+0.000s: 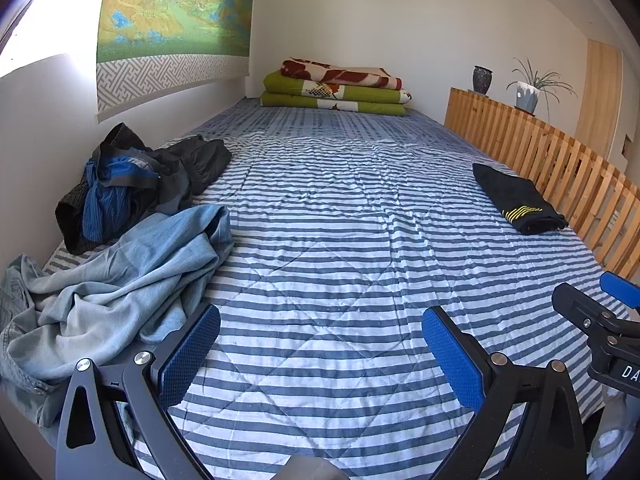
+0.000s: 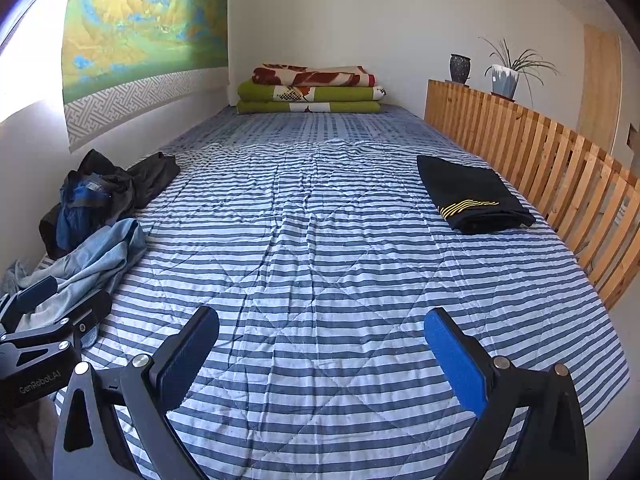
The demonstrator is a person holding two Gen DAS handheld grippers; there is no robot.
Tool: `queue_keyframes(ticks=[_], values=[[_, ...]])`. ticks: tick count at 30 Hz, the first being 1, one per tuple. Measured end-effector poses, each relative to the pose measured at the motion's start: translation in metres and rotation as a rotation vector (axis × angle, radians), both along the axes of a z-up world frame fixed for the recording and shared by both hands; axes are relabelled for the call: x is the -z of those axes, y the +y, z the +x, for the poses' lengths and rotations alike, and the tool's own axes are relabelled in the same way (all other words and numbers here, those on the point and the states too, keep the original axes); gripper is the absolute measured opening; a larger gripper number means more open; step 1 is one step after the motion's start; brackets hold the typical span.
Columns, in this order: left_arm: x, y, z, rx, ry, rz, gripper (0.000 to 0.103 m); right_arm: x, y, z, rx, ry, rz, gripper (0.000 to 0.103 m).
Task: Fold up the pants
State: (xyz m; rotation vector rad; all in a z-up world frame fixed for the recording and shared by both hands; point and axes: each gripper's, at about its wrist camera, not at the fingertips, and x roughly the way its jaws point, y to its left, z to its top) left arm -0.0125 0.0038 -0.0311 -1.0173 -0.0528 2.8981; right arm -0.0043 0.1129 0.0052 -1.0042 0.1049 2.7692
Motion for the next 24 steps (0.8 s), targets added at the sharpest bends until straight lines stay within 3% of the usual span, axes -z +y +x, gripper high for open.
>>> queue_keyframes(ticks=[24], values=[[0.0065,0.0027,-0.0059,0.008,-0.013,-0.007,0.102,0.0052,-0.0016,-0.0024,-0.008,-0.015,-0.013,0.101]])
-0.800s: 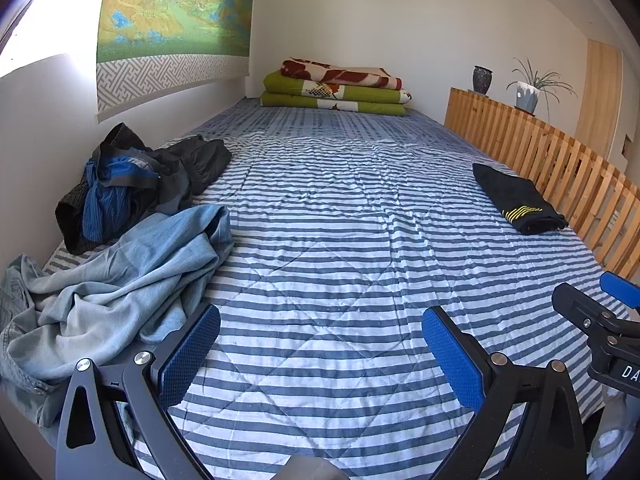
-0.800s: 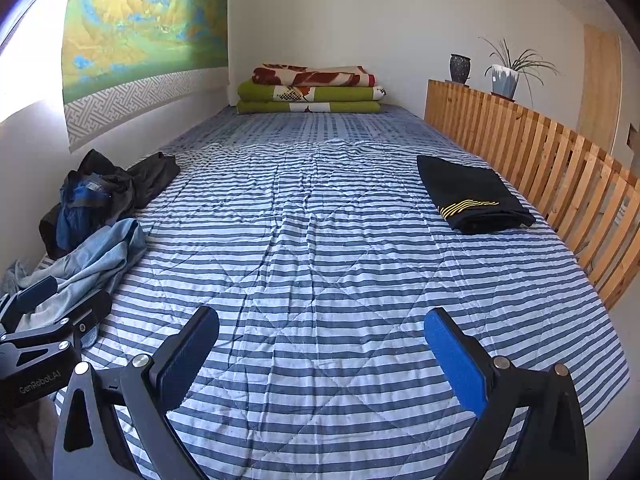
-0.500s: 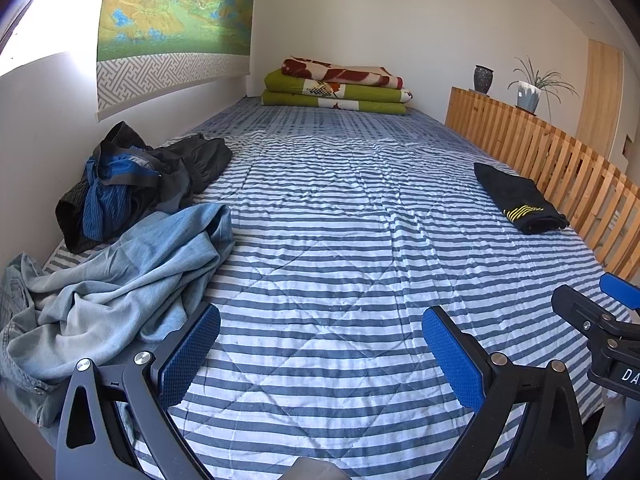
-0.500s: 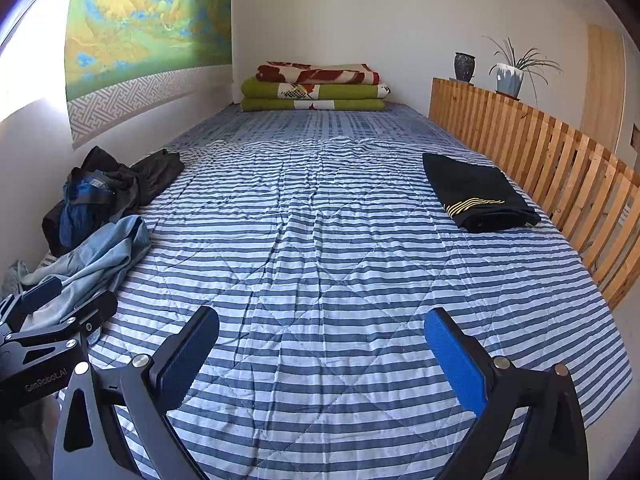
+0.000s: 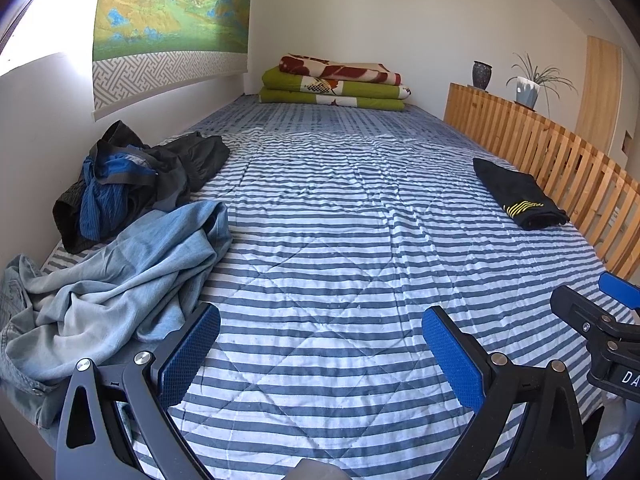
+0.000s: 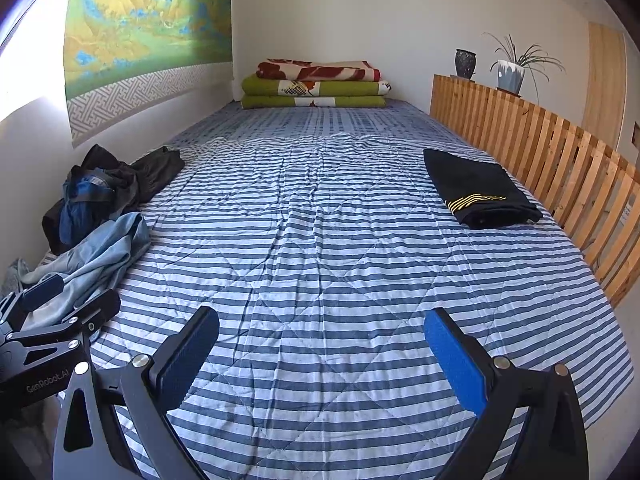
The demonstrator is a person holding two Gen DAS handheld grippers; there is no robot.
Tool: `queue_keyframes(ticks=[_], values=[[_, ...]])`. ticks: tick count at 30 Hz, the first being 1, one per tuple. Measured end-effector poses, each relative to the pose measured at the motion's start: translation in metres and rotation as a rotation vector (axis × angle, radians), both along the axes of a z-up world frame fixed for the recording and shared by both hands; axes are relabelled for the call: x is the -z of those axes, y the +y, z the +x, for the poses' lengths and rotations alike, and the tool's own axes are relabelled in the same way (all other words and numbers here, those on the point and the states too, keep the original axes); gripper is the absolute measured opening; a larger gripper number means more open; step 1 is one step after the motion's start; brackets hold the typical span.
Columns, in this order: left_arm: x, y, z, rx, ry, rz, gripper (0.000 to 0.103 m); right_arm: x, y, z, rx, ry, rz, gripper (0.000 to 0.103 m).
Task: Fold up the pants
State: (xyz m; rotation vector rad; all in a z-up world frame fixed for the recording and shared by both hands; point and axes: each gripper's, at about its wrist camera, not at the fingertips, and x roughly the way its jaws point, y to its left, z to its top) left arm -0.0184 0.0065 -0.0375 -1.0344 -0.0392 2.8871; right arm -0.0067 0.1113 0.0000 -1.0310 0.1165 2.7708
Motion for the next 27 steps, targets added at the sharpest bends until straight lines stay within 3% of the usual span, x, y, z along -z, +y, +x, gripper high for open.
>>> queue_keyframes(ticks=[27], values=[[0.0014,-0.0084,-0.0001,-0.012,-0.001,0.004,0.102,0.0013,-0.008,-0.0005,-0.005,-0.002,0.002,0.101]])
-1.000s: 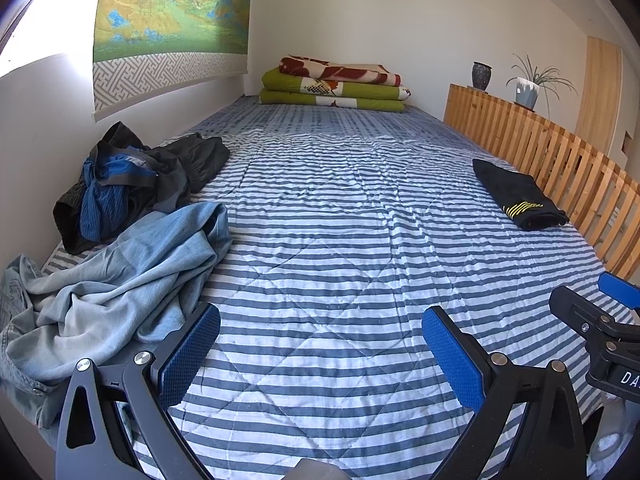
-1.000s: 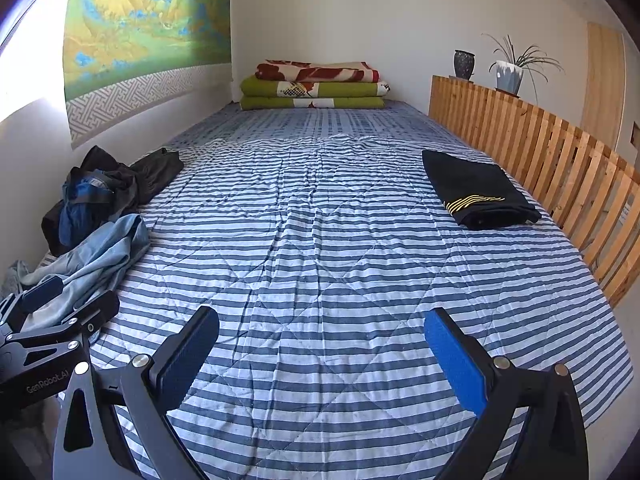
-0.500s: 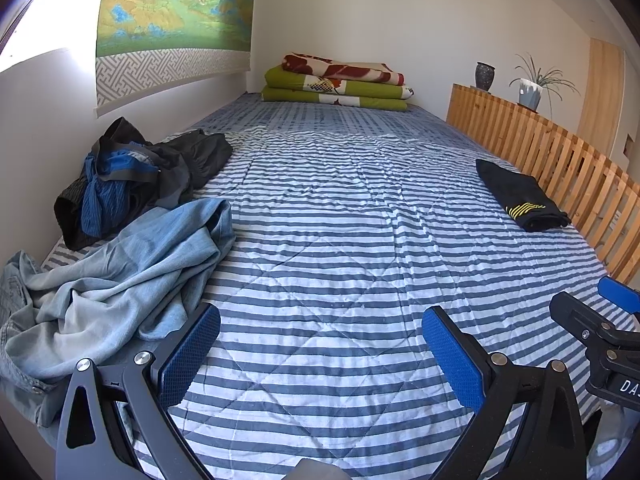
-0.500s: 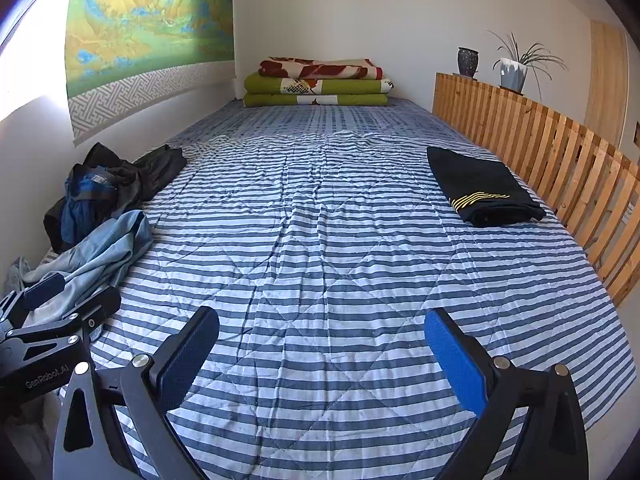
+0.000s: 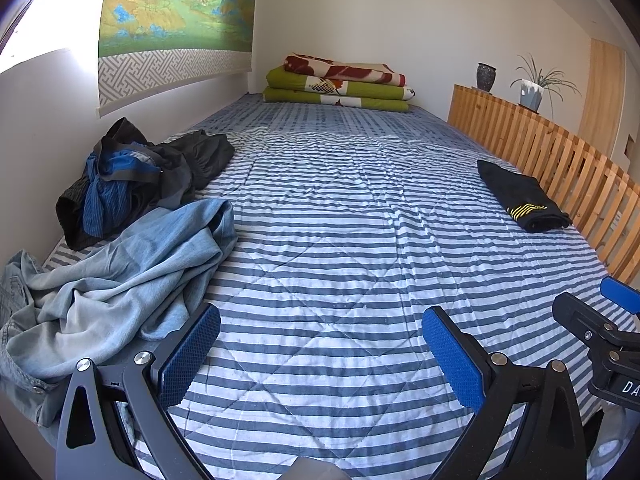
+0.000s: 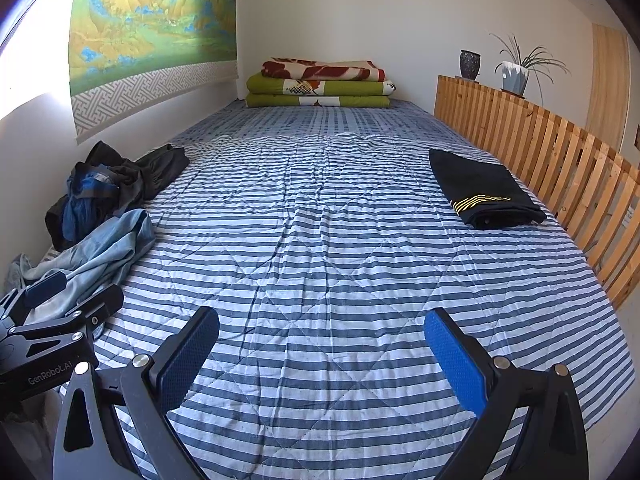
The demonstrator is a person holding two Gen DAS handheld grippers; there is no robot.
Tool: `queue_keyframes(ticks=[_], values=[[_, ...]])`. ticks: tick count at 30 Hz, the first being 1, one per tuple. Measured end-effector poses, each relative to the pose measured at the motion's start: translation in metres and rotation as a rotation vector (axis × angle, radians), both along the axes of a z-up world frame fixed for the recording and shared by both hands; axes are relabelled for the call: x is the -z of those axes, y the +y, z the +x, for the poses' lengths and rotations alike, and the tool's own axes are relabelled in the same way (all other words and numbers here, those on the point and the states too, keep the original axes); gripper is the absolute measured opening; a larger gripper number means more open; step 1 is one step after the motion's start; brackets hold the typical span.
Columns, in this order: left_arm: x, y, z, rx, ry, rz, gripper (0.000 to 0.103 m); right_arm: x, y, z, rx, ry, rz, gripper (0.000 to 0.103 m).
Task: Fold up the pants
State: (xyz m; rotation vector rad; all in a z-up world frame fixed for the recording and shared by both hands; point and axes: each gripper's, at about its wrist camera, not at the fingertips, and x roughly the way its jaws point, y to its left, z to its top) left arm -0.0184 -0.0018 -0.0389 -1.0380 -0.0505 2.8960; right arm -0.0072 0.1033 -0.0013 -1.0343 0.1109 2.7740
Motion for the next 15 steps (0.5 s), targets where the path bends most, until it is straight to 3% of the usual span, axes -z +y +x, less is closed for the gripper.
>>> queue_keyframes(ticks=[15], values=[[-0.0014,-0.0017,0.001,-0.004,-0.004,-0.002,0.102,0.0004,-0.0022,0.0002,-0.006,-0.002,0.004,0.101]])
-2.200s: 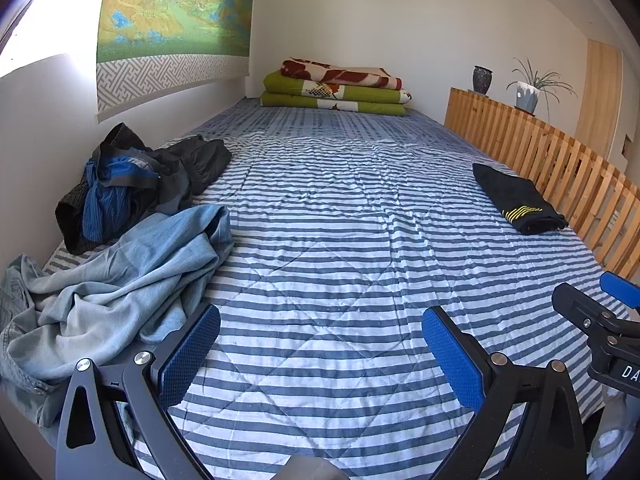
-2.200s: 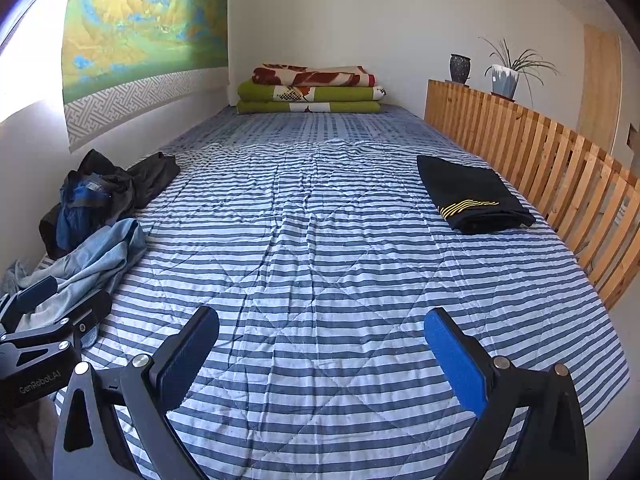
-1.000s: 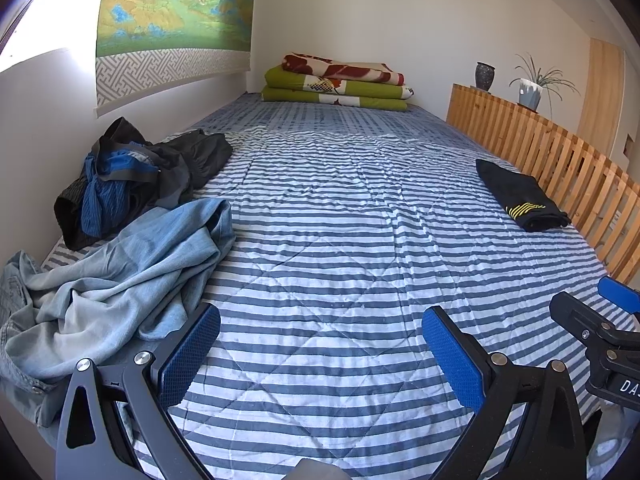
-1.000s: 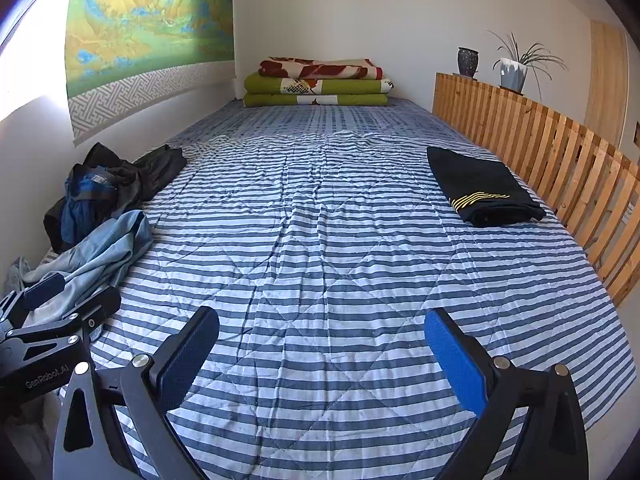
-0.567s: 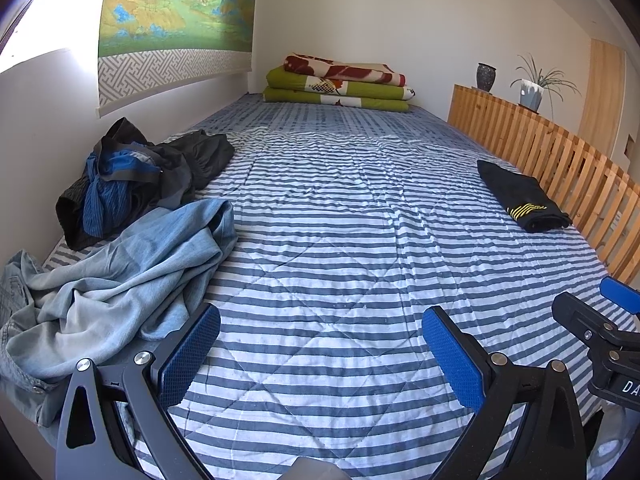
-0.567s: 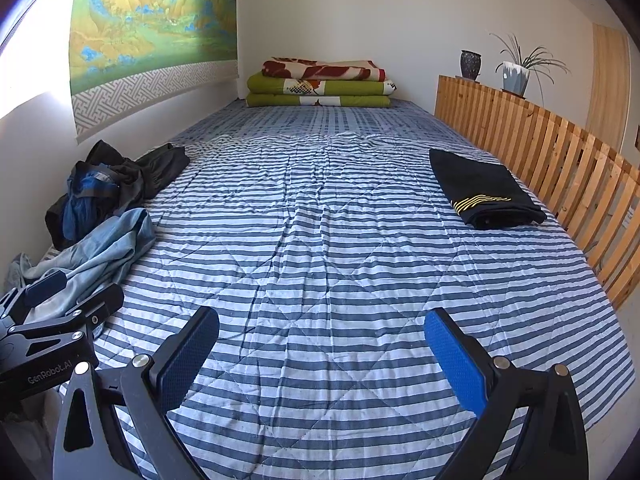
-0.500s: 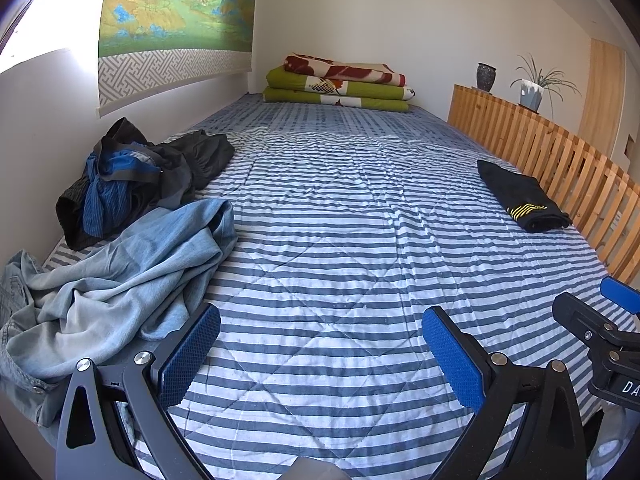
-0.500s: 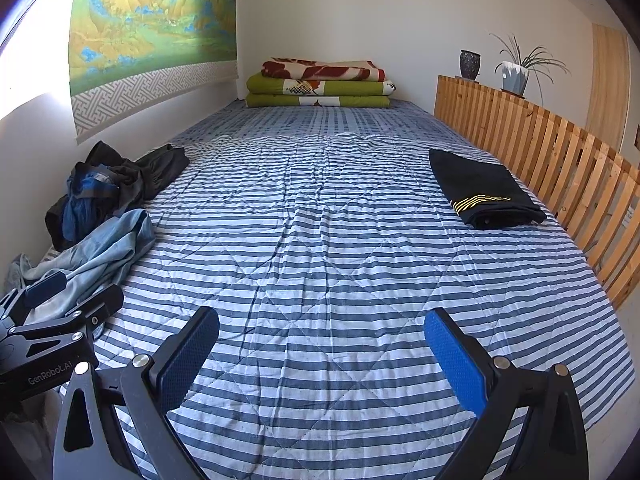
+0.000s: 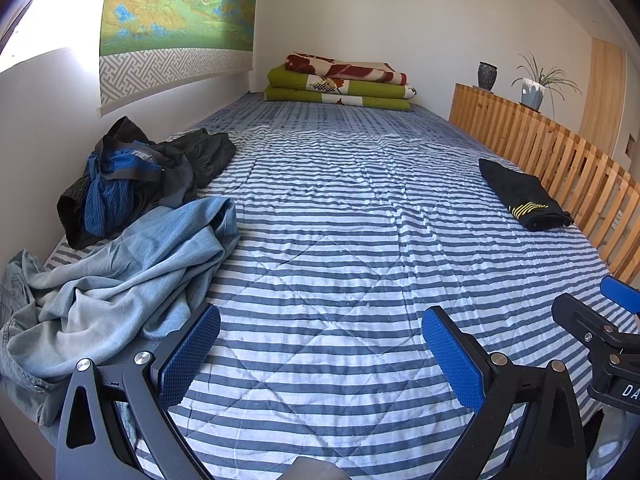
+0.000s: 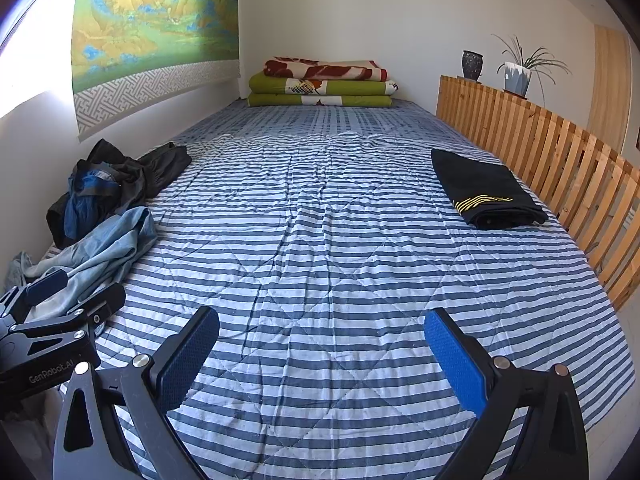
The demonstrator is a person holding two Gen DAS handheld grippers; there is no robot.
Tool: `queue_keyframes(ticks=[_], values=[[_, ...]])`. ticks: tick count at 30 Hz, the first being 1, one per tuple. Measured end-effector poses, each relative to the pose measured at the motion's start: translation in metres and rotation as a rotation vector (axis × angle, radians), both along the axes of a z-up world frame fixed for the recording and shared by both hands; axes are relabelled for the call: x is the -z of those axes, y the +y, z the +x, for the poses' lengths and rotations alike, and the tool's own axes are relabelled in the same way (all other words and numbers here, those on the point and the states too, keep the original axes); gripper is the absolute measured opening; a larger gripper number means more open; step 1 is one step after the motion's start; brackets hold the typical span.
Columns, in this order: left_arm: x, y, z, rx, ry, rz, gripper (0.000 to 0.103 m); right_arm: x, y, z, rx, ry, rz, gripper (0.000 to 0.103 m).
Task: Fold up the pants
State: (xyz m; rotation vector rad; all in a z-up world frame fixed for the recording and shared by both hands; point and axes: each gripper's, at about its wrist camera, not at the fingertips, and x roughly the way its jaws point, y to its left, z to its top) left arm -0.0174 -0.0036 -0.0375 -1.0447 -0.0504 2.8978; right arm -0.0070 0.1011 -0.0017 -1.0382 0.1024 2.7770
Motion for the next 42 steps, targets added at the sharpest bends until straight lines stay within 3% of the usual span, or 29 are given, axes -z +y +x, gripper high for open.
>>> queue_keyframes(ticks=[13,23,29,35,42], values=[[0.004,-0.016,0.002,-0.034,0.0,-0.007,0.102,0.0,-0.013,-0.003,-0.028,0.001,0.014,0.1],[-0.003,-0.062,0.0,-0.146,0.034,-0.013,0.102,0.0,-0.047,-0.016,-0.122,0.011,0.013,0.098],[-0.021,-0.119,-0.006,-0.265,0.077,0.023,0.102,-0.004,-0.086,-0.031,-0.237,0.028,0.009,0.097],[-0.027,-0.199,0.001,-0.399,0.071,0.129,0.102,-0.008,-0.14,-0.052,-0.386,0.022,0.012,0.097],[-0.038,-0.302,0.044,-0.62,0.121,0.008,0.102,0.001,-0.22,-0.074,-0.603,-0.024,-0.043,0.097]])
